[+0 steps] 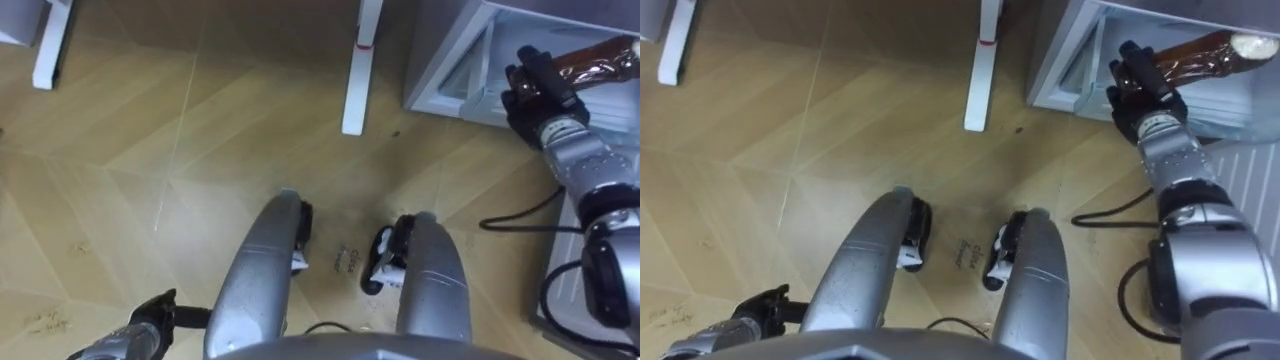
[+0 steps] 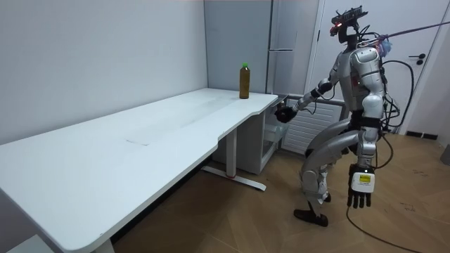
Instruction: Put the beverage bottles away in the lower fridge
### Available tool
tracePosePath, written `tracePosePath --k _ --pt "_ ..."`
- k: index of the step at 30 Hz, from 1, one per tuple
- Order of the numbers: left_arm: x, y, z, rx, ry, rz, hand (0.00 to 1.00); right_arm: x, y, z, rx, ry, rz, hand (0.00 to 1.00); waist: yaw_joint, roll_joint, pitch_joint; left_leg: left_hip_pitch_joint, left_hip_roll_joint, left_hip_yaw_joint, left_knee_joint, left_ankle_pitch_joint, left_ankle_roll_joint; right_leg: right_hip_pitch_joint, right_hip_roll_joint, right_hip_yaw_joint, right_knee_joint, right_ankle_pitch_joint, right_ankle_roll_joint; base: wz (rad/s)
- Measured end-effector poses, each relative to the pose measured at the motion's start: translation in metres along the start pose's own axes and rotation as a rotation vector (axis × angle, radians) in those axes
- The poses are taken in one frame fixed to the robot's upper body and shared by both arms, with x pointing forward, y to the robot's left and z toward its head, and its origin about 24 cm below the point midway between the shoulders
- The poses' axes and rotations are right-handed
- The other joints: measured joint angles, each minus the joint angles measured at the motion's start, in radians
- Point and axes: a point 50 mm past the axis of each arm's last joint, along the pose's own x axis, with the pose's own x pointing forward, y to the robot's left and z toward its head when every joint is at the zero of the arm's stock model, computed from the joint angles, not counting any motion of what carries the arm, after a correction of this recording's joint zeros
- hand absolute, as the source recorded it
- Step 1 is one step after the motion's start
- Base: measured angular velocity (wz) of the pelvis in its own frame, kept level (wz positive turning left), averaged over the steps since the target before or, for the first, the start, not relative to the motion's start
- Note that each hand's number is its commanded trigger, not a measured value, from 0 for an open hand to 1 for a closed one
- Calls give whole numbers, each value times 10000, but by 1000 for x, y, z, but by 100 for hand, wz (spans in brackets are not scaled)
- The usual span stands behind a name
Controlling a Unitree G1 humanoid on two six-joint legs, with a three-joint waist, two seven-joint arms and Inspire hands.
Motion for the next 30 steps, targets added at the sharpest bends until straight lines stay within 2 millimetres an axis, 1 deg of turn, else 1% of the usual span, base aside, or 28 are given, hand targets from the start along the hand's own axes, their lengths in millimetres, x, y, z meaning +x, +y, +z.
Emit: tracePosePath --k 4,8,10,11,12,13,18,23,26,28,30 --pt "0 2 -2 20 35 250 0 1 8 11 -11 -208 -259 100 -88 -38 1 -204 -18 -16 3 -26 50 -145 -20 -36 -14 -29 10 5" --pt "-1 3 -3 19 41 470 0 1 16 15 23 -263 -259 100 -201 -41 -3 -272 -14 -25 0 -42 119 -185 -22 -53 -28 -62 -20 2" --pt "-1 4 -3 7 48 565 0 1 26 18 130 -306 -308 100 -250 -38 -5 -293 -14 5 -75 -44 122 -231 -31 -41 -69 -72 -23 0" --pt "-1 4 -3 7 48 589 0 2 28 18 201 -313 -371 69 -253 -32 -8 -285 1 16 -106 -43 122 -231 -23 -42 -103 -71 -25 -7" --pt "-1 5 -3 0 44 654 0 2 31 20 309 -326 -493 22 -253 -29 -10 -272 39 37 -172 -41 121 -228 1 -53 -180 -61 -22 -7" --pt "-1 5 -2 4 42 687 0 2 32 20 324 -342 -623 0 -277 -29 -10 -267 46 45 -209 -39 121 -228 2 -59 -207 -57 -30 -5" --pt "-1 6 -2 7 34 717 0 2 37 27 415 -507 -1061 0 -302 -27 -10 -193 75 112 -333 -38 117 -225 18 -25 -292 -32 -79 -2" --pt "-1 6 -3 22 52 766 0 1 44 36 467 -776 -1275 0 -276 -27 -10 -100 74 177 -460 -33 110 -195 34 43 -357 -35 -74 -1" --pt "-1 6 -3 46 65 938 0 0 45 39 497 -968 -1300 0 -269 -20 -11 -36 120 167 -522 -35 103 -120 131 60 -456 -32 -62 -2" --pt "-2 7 -7 37 104 997 0 0 45 40 482 -1011 -1355 0 -265 -12 -13 25 203 167 -605 -37 87 -31 238 49 -631 12 -39 -10" --pt "-2 6 -11 0 119 1013 0 0 44 40 489 -1021 -1450 0 -274 -6 -14 51 230 168 -670 -33 75 -6 269 40 -716 48 -57 -5"
